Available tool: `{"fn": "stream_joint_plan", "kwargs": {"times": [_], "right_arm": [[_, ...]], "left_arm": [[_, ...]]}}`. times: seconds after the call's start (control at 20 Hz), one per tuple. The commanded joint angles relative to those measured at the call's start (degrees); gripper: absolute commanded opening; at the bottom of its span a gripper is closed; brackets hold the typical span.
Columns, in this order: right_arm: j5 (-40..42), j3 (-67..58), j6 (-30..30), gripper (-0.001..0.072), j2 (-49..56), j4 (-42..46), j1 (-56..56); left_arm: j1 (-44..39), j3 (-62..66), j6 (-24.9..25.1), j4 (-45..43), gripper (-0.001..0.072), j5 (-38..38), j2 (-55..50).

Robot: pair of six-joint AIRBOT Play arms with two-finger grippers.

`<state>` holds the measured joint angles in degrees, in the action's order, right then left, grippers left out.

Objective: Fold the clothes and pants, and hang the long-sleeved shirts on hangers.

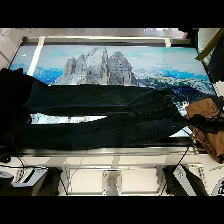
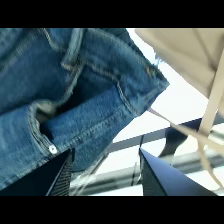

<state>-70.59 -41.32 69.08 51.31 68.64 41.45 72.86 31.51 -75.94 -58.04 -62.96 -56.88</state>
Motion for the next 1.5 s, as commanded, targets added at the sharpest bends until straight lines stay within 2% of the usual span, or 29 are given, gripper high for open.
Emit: {"fn": "stream_joint_plan", "kwargs": {"times": [0.0,0.15,0.25,0.45,0.5,0.55,0.6,0.7,0.85,1.05,1.15,1.2,1.3,1.35,1.45], "right_arm": [[1.95,3.91,0.87,0.0461,1.16,-2.49,0.02],[7.39,6.8,-0.28,0.0462,7.15,-12.17,0.0],[9.9,6.78,-1.25,0.0589,12.44,-17.07,0.0],[14.58,6.75,-1.2,0.0595,16.35,-16.33,0.0],[15.34,6.73,-1.22,0.0484,16.2,-16.35,0.0],[15.06,6.32,-1.25,0.0139,16.17,-15.96,0.0],[13.66,5.31,-1.49,0.0049,16.17,-14.47,0.0],[7.52,1.79,-1.25,0.0036,15.37,-7.54,0.0],[-1.27,-2.93,-0.55,0.0036,10.25,2.01,0.0],[-6.69,-3.78,1.99,0.0035,0.11,7.56,0.0],[-8.9,-4.0,3.17,0.0034,-4.02,5.16,0.0],[-7.78,-4.57,4.46,0.0033,-5.42,1.05,-0.07],[-0.09,-6.36,4.37,0.0033,-5.46,-11.37,-1.33],[3.41,-7.8,4.39,0.0033,-4.02,-14.71,-3.06],[6.95,-10.86,6.54,0.0033,0.74,-15.45,-7.1]], "left_arm": [[-3.63,2.34,4.94,7.06,0.001,0.42,0.9],[-9.64,4.61,5.09,7.1,0.001,1.6,0.87],[-13.44,5.01,5.05,7.1,0.001,2.97,0.87],[-17.2,4.98,4.81,7.1,0.0011,3.43,0.87],[-17.4,5.01,4.81,7.13,0.0011,3.45,0.87],[-17.42,5.2,4.81,7.13,0.0011,3.43,0.87],[-17.4,6.14,4.81,6.8,0.001,3.13,0.9],[-17.46,10.56,4.61,2.32,0.0009,1.22,0.87],[-17.46,19.1,1.16,-8.87,0.0009,-2.95,0.87],[-17.53,23.37,1.2,-10.93,0.0009,-4.63,0.87],[-17.81,24.22,1.2,-10.51,0.0009,-4.48,0.85],[-18.86,24.92,1.2,-10.51,0.0008,-3.67,0.81],[-23.41,26.8,1.16,-10.56,0.0007,1.2,0.02],[-26.16,28.09,0.2,-10.84,0.0008,4.0,-1.2],[-32.06,32.35,-4.98,-15.5,0.0007,7.06,-6.69]]}}
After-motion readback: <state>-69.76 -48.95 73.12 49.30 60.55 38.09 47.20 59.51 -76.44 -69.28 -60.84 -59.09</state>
